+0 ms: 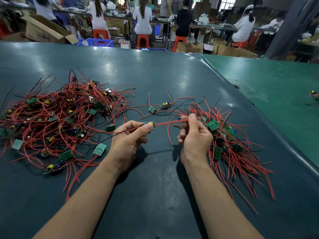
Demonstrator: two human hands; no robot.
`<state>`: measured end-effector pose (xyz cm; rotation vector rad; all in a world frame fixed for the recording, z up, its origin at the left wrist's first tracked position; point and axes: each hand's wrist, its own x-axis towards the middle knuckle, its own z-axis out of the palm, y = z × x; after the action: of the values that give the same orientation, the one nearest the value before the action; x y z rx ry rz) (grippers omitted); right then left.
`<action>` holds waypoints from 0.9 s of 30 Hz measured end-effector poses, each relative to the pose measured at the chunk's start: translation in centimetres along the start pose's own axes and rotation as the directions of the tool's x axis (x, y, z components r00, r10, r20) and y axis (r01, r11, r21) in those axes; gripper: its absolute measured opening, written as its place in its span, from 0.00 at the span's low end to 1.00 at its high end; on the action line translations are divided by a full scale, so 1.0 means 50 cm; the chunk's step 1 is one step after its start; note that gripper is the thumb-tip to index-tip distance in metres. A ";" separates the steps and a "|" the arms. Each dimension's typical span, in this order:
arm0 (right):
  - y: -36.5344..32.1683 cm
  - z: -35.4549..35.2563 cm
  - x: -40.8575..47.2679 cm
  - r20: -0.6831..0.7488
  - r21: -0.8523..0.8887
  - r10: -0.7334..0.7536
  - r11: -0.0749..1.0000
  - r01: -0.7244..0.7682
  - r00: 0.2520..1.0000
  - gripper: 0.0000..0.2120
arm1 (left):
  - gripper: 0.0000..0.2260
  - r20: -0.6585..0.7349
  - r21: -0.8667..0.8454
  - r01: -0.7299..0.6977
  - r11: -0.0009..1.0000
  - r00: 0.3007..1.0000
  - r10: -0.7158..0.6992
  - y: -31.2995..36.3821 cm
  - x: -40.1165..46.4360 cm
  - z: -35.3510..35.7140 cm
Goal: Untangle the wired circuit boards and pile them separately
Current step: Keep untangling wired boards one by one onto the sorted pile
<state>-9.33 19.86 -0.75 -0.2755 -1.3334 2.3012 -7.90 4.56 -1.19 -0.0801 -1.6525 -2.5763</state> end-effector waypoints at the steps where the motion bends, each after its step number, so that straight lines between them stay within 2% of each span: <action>1: -0.002 -0.002 0.002 -0.031 0.002 -0.026 1.000 0.026 0.999 0.17 | 0.04 -0.008 -0.012 0.001 1.000 1.000 -0.001 0.000 0.001 -0.002; 6: -0.003 -0.008 0.004 -0.119 -0.055 -0.123 0.992 0.118 0.985 0.15 | 0.05 -0.024 -0.028 -0.014 1.000 1.000 0.014 -0.002 0.000 -0.003; 8: -0.004 -0.006 0.002 -0.131 -0.037 -0.126 0.992 0.122 0.983 0.15 | 0.05 -0.069 -0.050 -0.026 0.998 0.997 0.022 0.000 0.001 0.000; 10: -0.009 -0.009 0.005 -0.134 0.014 -0.091 0.995 0.094 0.987 0.15 | 0.04 -0.139 -0.142 -0.043 0.989 0.990 0.023 0.007 0.006 -0.004; 12: -0.010 -0.011 0.003 -0.053 -0.010 -0.026 1.000 0.026 0.998 0.15 | 0.05 -0.170 -0.227 -0.044 0.973 0.985 0.005 0.012 0.009 -0.010; 14: -0.004 -0.004 -0.017 0.159 -0.133 0.097 0.988 -0.076 0.983 0.19 | 0.04 -0.151 -0.242 -0.021 0.970 0.988 -0.016 0.012 0.009 -0.008; 15: 0.003 0.001 -0.032 0.293 -0.210 0.153 0.973 -0.092 0.944 0.22 | 0.03 -0.133 -0.225 -0.009 0.974 0.991 -0.022 0.011 0.007 -0.005; 16: 0.013 0.005 -0.044 0.428 -0.291 0.177 0.956 -0.050 0.886 0.22 | 0.04 -0.113 -0.191 -0.003 0.982 0.993 -0.019 0.009 0.005 0.000; 18: 0.027 0.010 -0.064 0.603 -0.403 0.156 0.906 0.130 0.782 0.11 | 0.06 -0.065 -0.090 -0.009 0.996 0.998 0.003 0.003 -0.001 0.005; 19: 0.029 0.011 -0.066 0.628 -0.420 0.135 0.888 0.188 0.767 0.06 | 0.07 -0.051 -0.042 -0.017 0.999 0.999 0.014 0.001 -0.003 0.005; 20: 0.033 0.009 -0.063 0.628 -0.428 0.111 0.876 0.222 0.770 0.06 | 0.08 -0.045 -0.012 -0.020 1.000 0.999 0.020 -0.001 -0.005 0.004; 23: 0.026 0.006 -0.057 0.592 -0.413 0.069 0.881 0.229 0.803 0.04 | 0.08 -0.030 -0.039 0.025 0.999 0.999 -0.026 -0.002 -0.002 0.002; 25: 0.026 0.006 -0.057 0.569 -0.453 0.002 0.836 0.311 0.822 0.13 | 0.08 -0.027 -0.055 0.066 0.996 0.997 -0.068 -0.002 0.000 0.002; 27: 0.026 0.008 -0.058 0.586 -0.476 -0.037 0.793 0.381 0.810 0.13 | 0.10 -0.049 -0.020 0.069 0.997 0.996 -0.070 0.001 -0.002 0.005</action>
<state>-7.30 17.61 -1.83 0.3922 -2.2195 1.7706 -7.78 4.77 -1.06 0.0411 -1.6433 -2.6216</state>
